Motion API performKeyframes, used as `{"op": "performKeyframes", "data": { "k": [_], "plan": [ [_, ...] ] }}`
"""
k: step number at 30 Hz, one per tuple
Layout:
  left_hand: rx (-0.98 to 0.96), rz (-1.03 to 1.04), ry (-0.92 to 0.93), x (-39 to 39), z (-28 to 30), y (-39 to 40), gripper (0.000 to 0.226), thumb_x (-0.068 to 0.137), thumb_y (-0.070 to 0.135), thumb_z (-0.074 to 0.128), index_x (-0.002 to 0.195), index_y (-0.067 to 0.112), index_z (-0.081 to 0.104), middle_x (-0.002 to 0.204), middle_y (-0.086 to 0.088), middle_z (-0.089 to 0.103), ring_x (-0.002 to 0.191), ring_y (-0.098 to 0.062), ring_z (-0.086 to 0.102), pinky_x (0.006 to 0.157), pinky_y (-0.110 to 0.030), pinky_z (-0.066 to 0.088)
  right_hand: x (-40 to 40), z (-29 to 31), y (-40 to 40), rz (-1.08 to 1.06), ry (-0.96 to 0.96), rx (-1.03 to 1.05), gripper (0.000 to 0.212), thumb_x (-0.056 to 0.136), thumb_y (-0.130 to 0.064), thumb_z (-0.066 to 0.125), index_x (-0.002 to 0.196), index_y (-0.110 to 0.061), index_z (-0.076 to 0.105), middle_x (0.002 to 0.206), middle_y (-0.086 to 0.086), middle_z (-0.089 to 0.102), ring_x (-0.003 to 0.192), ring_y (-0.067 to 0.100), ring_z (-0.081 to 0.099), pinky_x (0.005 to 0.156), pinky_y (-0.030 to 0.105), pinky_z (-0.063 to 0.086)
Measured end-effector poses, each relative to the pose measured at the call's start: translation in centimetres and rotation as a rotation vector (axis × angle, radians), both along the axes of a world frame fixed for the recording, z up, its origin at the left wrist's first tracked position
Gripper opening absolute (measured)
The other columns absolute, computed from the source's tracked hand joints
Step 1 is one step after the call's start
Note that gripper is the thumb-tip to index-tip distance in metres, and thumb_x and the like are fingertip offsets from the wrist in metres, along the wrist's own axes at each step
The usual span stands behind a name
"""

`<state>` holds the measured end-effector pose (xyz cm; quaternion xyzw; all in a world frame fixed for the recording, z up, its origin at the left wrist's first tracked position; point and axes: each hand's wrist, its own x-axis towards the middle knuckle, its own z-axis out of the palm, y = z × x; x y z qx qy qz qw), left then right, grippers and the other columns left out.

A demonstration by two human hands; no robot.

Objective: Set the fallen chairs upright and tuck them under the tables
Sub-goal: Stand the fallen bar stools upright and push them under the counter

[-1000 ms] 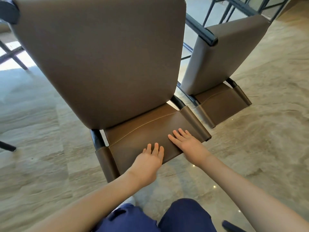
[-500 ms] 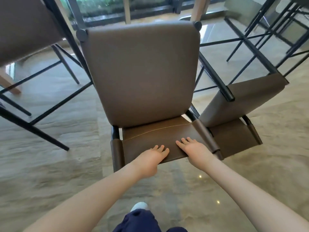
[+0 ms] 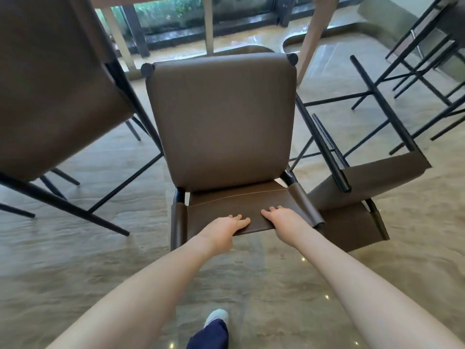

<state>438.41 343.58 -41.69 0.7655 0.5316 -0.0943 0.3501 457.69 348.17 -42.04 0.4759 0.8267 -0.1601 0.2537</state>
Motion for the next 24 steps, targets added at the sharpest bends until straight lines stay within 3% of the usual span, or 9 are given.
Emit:
{"op": "performKeyframes", "data": {
  "k": [6,12,15,19,21,23,24],
  "plan": [
    [-0.037,0.05,-0.037,-1.8,4.9,5.3,0.087,0.079,-0.015,0.037,0.151,0.032,0.024,0.158,0.0,0.024,0.141,-0.02,0.031,0.111,-0.032,0.031,-1.6,5.4,5.1,0.025,0.016,0.01,0.055,0.09,0.003,0.038,0.143,-0.014,0.039,0.128,0.008,0.055,0.117,0.028,0.051,0.09,0.033,0.043],
    [-0.042,0.062,-0.078,-3.9,8.7,9.9,0.085,0.079,-0.015,0.035,0.15,0.032,0.029,0.155,0.005,0.032,0.142,-0.014,0.028,0.114,-0.029,0.028,-2.5,9.2,9.4,0.072,-0.007,0.049,0.062,0.09,0.005,0.039,0.147,-0.018,0.032,0.133,0.006,0.052,0.121,0.026,0.049,0.09,0.034,0.047],
    [-0.017,0.058,-0.076,-5.1,10.2,12.3,0.085,0.079,-0.014,0.034,0.149,0.035,0.031,0.15,0.005,0.04,0.138,-0.017,0.035,0.109,-0.033,0.036,-2.5,10.7,11.6,0.093,0.029,0.091,0.066,0.09,0.008,0.04,0.149,-0.019,0.029,0.136,0.006,0.05,0.126,0.027,0.046,0.096,0.035,0.044],
    [0.224,0.033,0.101,-7.0,12.3,15.1,0.075,0.085,-0.007,0.036,0.148,0.034,0.031,0.121,-0.005,0.063,0.106,-0.027,0.059,0.079,-0.037,0.049,-2.7,12.1,14.9,0.015,0.204,0.229,0.056,0.091,0.002,0.045,0.142,-0.019,0.044,0.132,0.005,0.057,0.122,0.025,0.051,0.092,0.033,0.046],
    [0.363,-0.01,0.221,-8.2,13.0,16.4,0.062,0.087,-0.003,0.044,0.141,0.027,0.039,0.102,-0.003,0.065,0.084,-0.026,0.064,0.058,-0.035,0.042,-3.2,13.1,17.2,-0.044,0.255,0.26,0.048,0.093,-0.003,0.047,0.137,-0.02,0.052,0.13,0.003,0.061,0.12,0.024,0.054,0.091,0.035,0.048],
    [0.482,-0.097,0.375,-9.3,13.8,18.2,0.036,0.074,0.005,0.068,0.105,0.02,0.057,0.066,0.002,0.058,0.049,-0.022,0.053,0.037,-0.03,0.026,-4.0,14.5,19.7,-0.076,0.224,0.287,0.041,0.095,-0.01,0.047,0.133,-0.022,0.056,0.126,0.0,0.063,0.117,0.023,0.057,0.089,0.037,0.049],
    [0.521,-0.111,0.41,-9.8,14.2,19.4,0.034,0.062,0.009,0.08,0.084,0.018,0.057,0.052,0.003,0.051,0.036,-0.021,0.043,0.034,-0.024,0.012,-4.4,15.3,20.9,-0.068,0.197,0.302,0.038,0.096,-0.014,0.046,0.13,-0.023,0.057,0.124,-0.001,0.064,0.114,0.022,0.058,0.087,0.036,0.05]
  ]
}}
